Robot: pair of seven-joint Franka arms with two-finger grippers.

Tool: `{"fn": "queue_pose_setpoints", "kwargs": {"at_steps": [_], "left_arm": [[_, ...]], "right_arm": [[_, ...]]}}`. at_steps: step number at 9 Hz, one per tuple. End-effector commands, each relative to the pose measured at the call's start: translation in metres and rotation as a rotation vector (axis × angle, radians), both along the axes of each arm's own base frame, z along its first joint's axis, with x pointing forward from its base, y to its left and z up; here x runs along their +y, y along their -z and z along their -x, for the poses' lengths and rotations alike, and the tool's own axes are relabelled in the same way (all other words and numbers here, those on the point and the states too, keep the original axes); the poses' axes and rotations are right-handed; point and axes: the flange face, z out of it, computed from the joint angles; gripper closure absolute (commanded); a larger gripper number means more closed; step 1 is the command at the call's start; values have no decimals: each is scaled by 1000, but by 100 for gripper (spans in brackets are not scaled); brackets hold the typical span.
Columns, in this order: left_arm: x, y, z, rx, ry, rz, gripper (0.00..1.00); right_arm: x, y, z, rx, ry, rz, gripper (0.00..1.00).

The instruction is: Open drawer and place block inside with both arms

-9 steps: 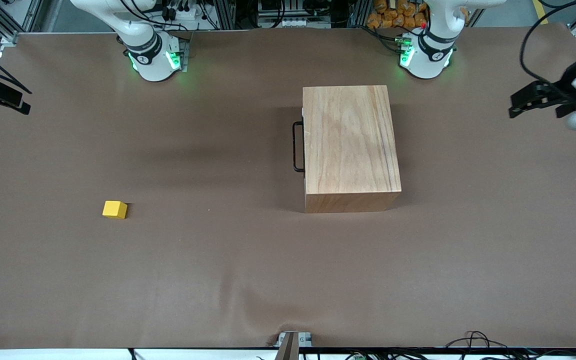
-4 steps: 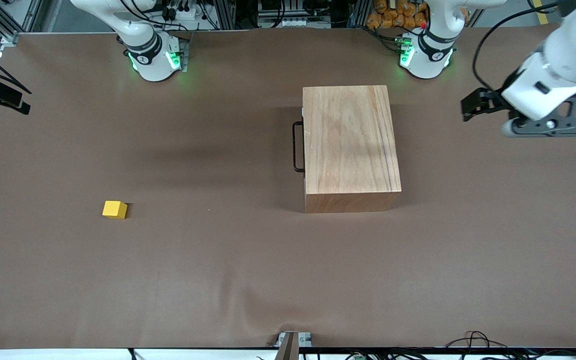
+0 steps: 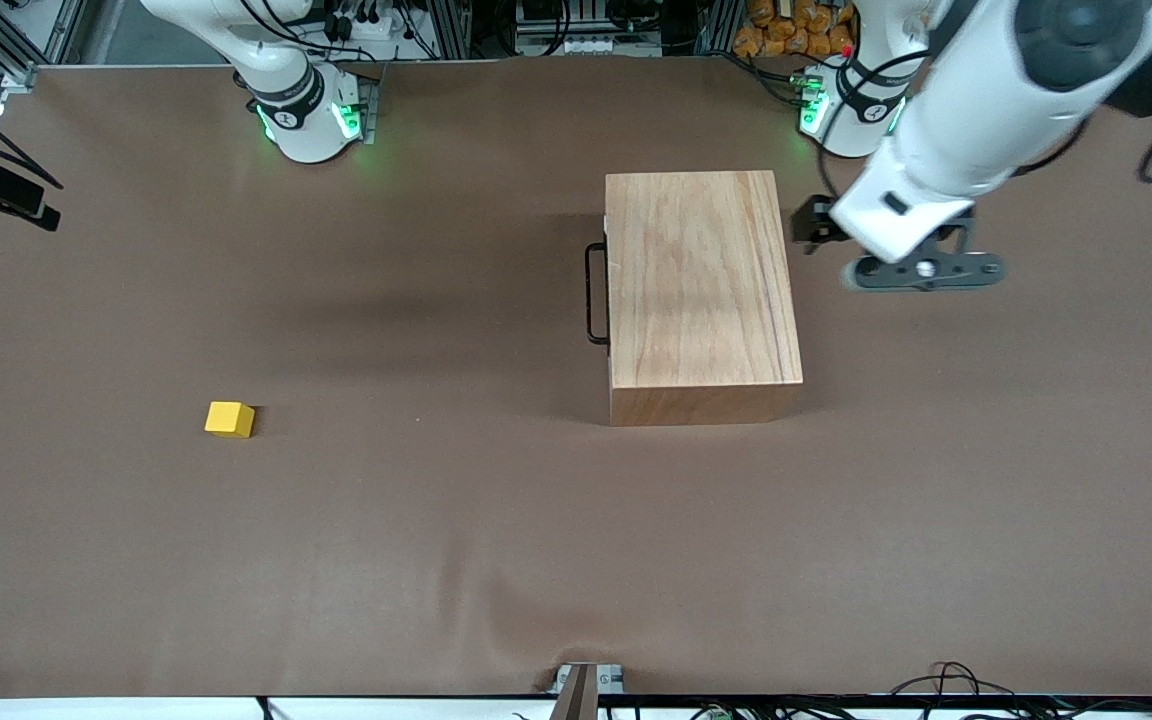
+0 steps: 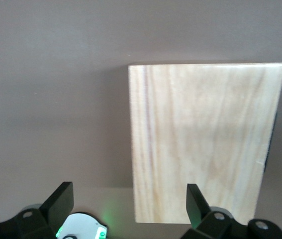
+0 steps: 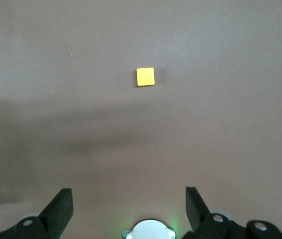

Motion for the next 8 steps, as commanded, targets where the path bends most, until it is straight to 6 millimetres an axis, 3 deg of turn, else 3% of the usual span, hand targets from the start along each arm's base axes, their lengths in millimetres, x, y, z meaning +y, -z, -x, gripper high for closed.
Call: {"fn": "queue_pose_setpoints", "kwargs": {"at_steps": [1,6,8], "left_arm": [[-46,10,7,0,-31,-4,0],[-188,75,50,-24,-92,-4,0],[-219,99,57,-40,-150,11,0]], "right_arm": [[-2,3,-4,0,-5,-12,0],[5,5,-7,-7,-20,-6,0],[2,7,-9,-4,-13,-4,0]]}}
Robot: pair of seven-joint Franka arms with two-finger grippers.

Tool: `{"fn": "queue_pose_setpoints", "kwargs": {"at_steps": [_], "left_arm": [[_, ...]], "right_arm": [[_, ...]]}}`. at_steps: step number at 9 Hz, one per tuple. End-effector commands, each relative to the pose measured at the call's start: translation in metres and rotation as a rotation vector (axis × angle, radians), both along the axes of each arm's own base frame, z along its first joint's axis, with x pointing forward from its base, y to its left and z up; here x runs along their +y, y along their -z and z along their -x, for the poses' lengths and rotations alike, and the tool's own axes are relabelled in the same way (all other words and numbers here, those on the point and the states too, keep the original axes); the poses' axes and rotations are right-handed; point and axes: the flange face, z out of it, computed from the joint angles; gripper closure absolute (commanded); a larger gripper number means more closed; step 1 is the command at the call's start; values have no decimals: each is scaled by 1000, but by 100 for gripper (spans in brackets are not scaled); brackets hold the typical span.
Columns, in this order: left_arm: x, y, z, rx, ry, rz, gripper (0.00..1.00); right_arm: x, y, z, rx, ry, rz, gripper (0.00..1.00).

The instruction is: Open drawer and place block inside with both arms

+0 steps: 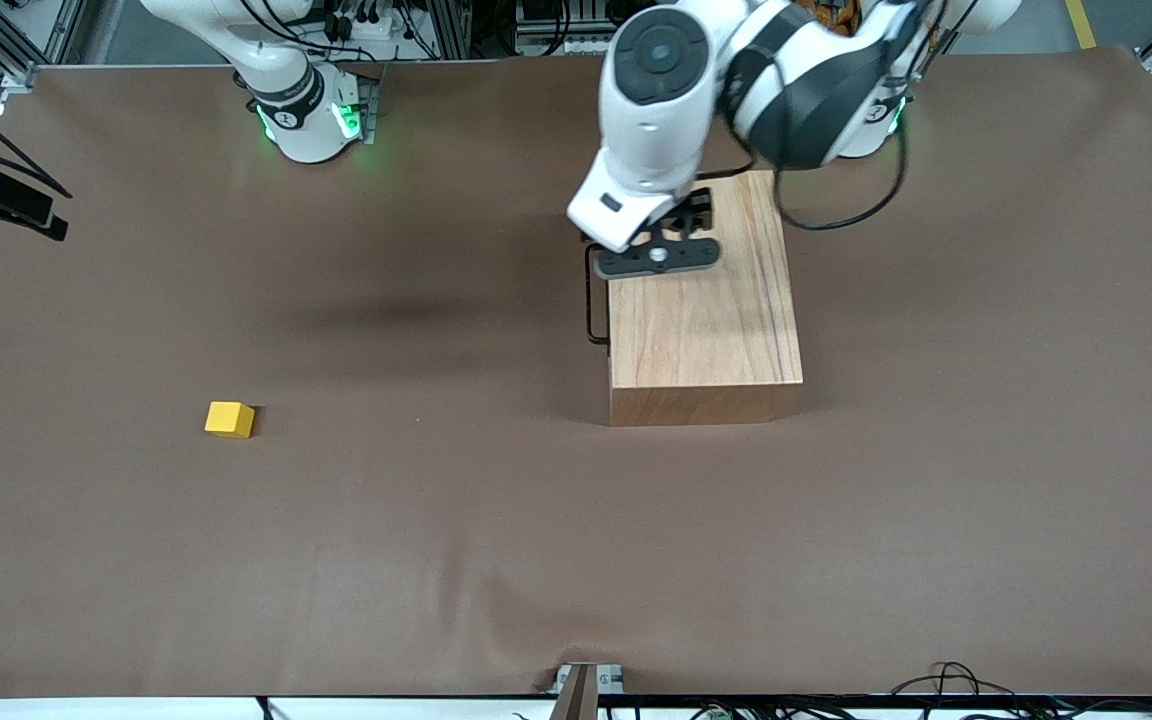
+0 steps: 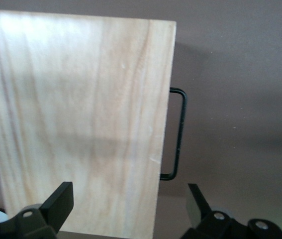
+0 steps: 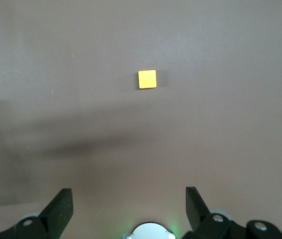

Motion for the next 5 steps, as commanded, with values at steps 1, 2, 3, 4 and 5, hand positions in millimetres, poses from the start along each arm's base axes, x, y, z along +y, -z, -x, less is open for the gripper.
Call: {"fn": "queue_pose_setpoints", "kwargs": {"at_steps": [1,2,3,4,5], "left_arm": [[-33,26,2,-11,-61,10,0],[-45,48,2,-12,-87,10,0],[-54,57,5,-28,-99,5,0],[-64,61,7,-55,-103,7,0],[-76,70,8,-73,-112,-6,0]], "right_arm": [[-2,1,-2,-4,-6,-6,0],[-2,1,-2,-2,-6,-6,0],[-2,1,-2,-4,-5,-6,0],[-2,1,-3,-2,-6,-6,0],[-2,3,-3,0,-6,-6,0]]}}
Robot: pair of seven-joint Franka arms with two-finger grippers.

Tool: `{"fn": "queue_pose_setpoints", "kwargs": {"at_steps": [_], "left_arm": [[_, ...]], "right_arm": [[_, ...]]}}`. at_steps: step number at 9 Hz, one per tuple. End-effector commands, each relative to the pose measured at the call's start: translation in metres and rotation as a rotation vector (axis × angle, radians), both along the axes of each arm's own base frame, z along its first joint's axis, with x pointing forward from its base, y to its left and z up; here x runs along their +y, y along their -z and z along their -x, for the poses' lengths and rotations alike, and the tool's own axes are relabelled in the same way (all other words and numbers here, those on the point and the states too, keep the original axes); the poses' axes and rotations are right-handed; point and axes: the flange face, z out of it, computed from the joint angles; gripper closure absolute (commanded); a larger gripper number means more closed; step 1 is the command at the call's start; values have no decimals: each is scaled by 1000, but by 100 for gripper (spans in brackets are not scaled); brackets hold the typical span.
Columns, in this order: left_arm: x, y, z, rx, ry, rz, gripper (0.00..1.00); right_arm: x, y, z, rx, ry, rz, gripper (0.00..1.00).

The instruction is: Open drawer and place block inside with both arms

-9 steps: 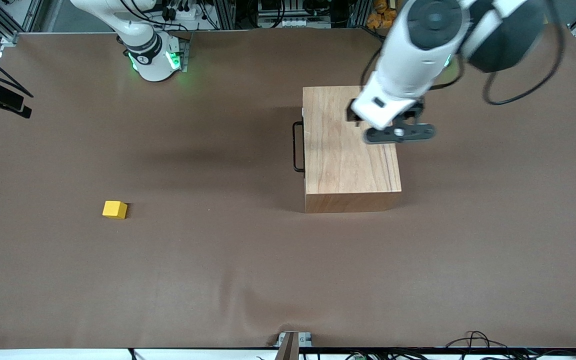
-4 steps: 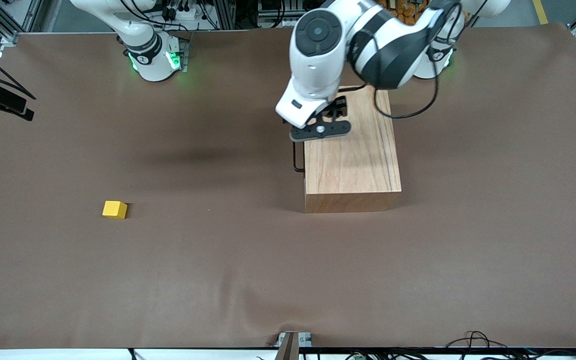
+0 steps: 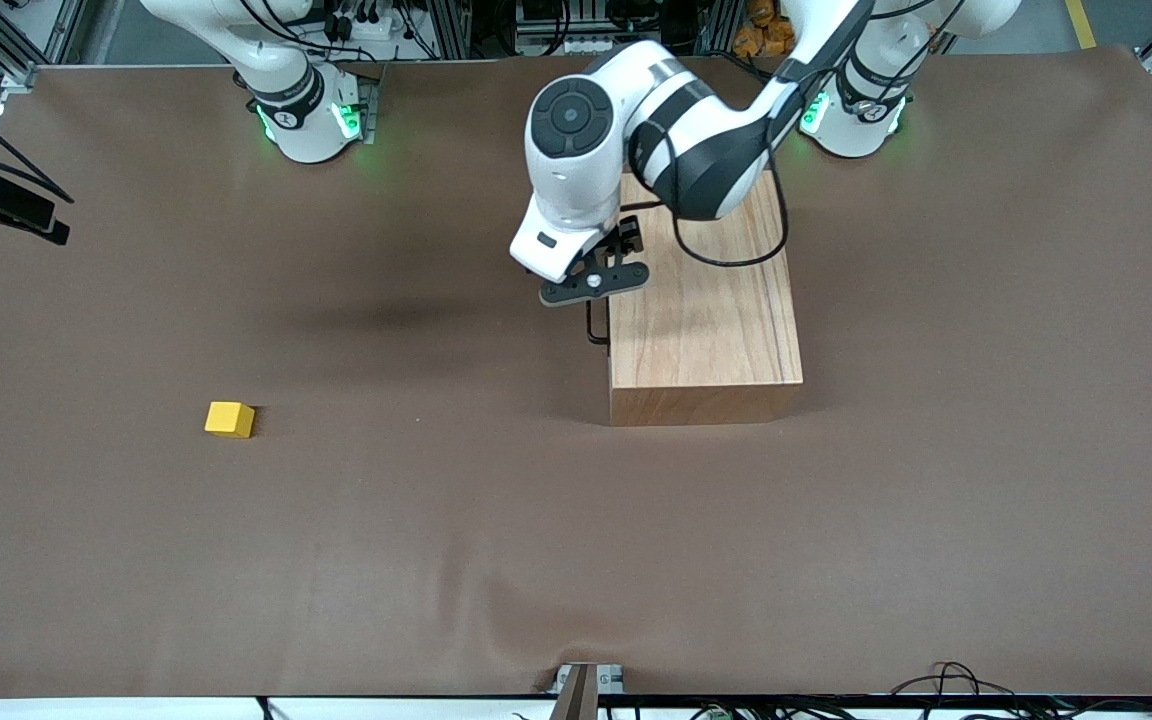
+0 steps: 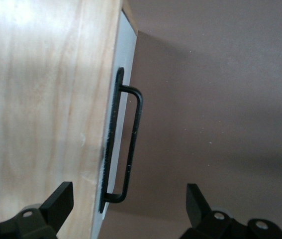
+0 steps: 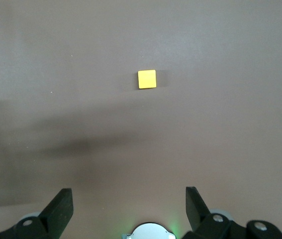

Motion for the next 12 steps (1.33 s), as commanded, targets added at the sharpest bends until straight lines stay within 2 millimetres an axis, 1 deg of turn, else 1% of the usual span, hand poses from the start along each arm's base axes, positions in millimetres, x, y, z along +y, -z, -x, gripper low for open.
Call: {"fn": "queue_pose_setpoints", "kwargs": {"at_steps": [1,2,3,4,5,7,8,11,12], "left_arm": [[-25,17,3,-58,-6,-44,0],[-39,29,9,-98,15,-54,0],[-46,36,11,-134,23,-59,0],[-48,46,11,-134,33,-69,0],[-48,49,11,-135,34,-68,0],[-60,76,26,-159,118,-134,0],[-66,95,36,-155,142,-161,0],[-65,107,40,-130,159,-194,0],[-62,107,41,-115,158,-215,0]], "right_arm": [[0,1,-3,-7,-8,-5,0],[0,2,-4,-4,-8,-5,0],[0,5,-5,-2,-8,-5,0],[-1,8,-7,1,-6,-5,0],[-1,11,-8,1,-6,-5,0],[0,13,-8,1,-9,-5,0],[1,13,-9,-2,-10,-5,0],[1,22,-14,7,-10,-5,0],[1,28,-18,13,-8,-6,0]]}}
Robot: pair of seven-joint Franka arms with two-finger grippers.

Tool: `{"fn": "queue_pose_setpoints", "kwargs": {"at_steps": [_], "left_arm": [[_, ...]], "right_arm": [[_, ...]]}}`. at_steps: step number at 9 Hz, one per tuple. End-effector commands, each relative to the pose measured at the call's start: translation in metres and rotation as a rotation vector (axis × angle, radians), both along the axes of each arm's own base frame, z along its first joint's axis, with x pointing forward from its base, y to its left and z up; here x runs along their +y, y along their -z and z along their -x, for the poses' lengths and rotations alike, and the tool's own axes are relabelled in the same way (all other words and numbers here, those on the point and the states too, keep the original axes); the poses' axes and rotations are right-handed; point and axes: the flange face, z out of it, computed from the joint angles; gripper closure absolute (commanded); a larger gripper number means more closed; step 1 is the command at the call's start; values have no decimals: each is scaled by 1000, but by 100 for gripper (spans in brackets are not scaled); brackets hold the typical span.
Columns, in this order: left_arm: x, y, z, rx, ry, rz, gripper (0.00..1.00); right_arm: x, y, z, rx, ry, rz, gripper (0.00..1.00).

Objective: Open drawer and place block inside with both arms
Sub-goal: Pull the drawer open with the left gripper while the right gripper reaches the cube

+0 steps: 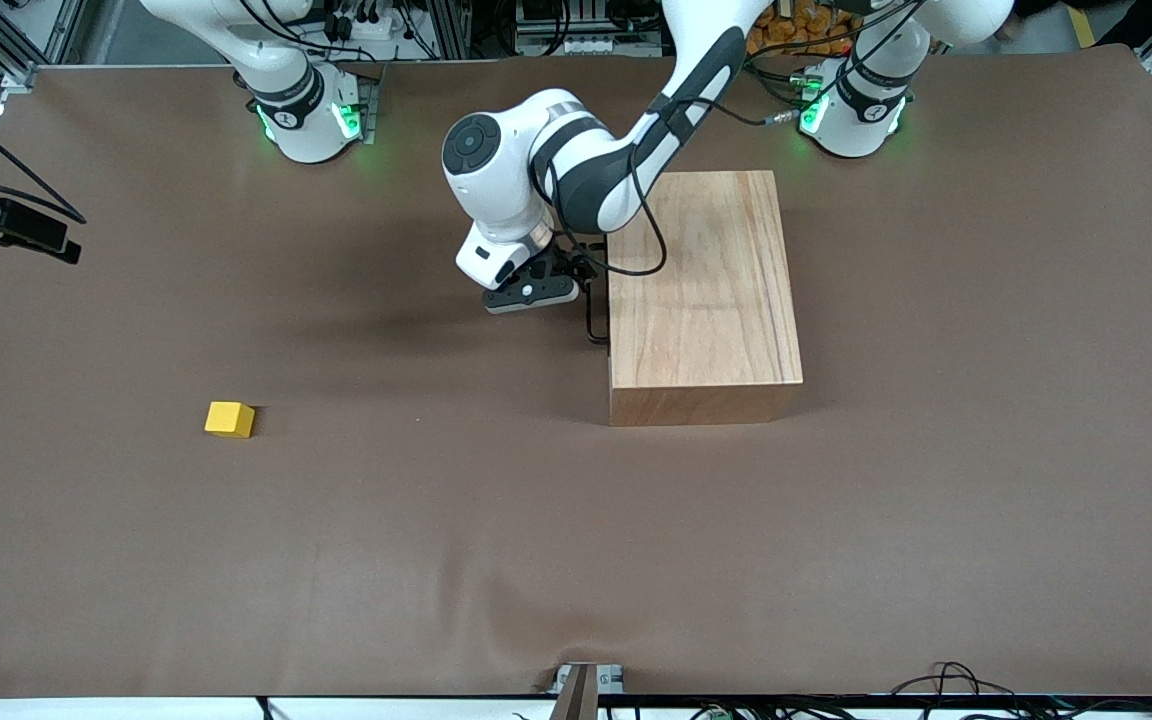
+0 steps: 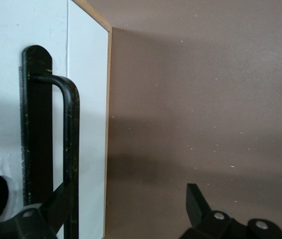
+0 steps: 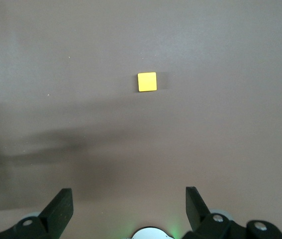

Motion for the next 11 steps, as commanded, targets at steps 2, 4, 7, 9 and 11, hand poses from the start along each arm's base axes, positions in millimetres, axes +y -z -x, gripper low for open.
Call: {"fn": "queue_pose_setpoints", "kwargs": {"at_steps": [2,4,7,9,11], "left_arm": [[4,-3,0,5,28,-61,0],[1,0,9,7,50,-88,0],[-2,10,7,-3,59,-72,0],[-3,14,7,1,67,-75,0],[-7,18,8,-4,66,-51,0]], "right_arm": [[0,18,-11,-5,-7,-6,0],[0,28,-15,-4,-6,-5,0],[-2,46,-27,-8,-1,-2,0],[-6,78,-44,-23,6,2,0],[-16,126,-66,1,21,7,0]]}}
